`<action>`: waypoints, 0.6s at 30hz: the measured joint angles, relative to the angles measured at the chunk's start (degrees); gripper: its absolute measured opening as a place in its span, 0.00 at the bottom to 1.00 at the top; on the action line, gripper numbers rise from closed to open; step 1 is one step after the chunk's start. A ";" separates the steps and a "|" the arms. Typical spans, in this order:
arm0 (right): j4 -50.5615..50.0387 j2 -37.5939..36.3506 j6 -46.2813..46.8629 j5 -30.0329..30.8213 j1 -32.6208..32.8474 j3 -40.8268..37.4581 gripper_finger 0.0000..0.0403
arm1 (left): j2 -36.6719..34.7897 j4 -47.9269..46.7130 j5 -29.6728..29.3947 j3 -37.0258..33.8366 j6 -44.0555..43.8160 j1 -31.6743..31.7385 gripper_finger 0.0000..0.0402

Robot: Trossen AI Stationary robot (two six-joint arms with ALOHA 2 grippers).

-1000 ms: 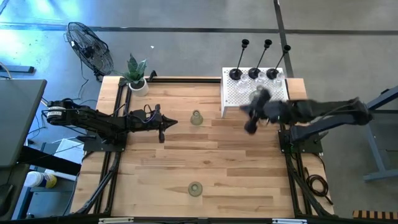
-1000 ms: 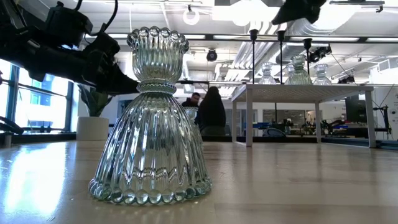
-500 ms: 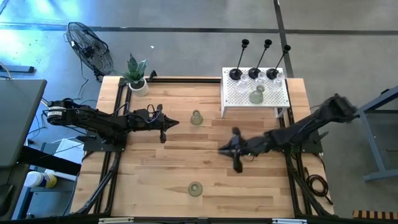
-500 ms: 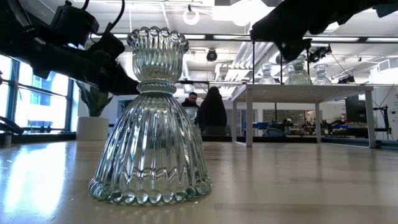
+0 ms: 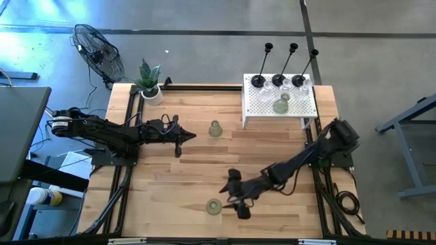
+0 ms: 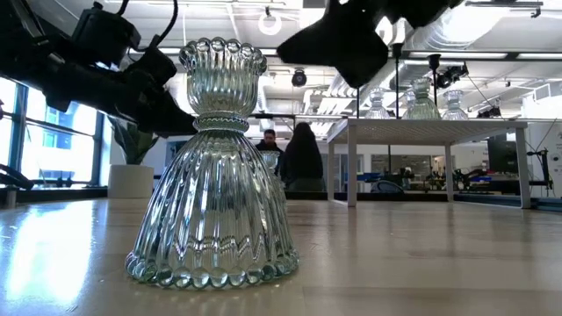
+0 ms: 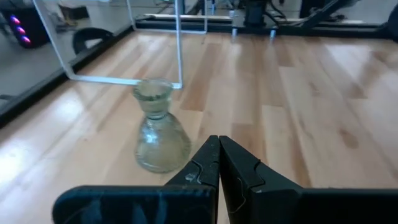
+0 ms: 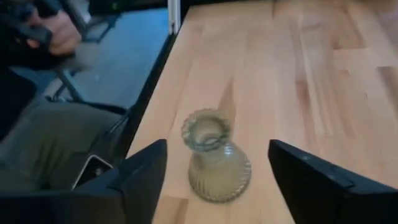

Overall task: Pick & Place candle stick holders
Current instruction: Put the bottom green glass candle holder on the shelf aligned with the other green glass candle holder

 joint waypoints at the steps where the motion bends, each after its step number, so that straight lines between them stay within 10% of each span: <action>1: -1.16 0.86 -0.32 0.13 0.28 1.20 0.70 | 0.00 -0.12 0.46 0.00 -0.85 -0.01 0.00; 18: 5.21 9.94 -10.30 0.64 1.15 5.00 0.75 | -0.01 -1.17 0.97 -0.02 0.18 -0.01 0.00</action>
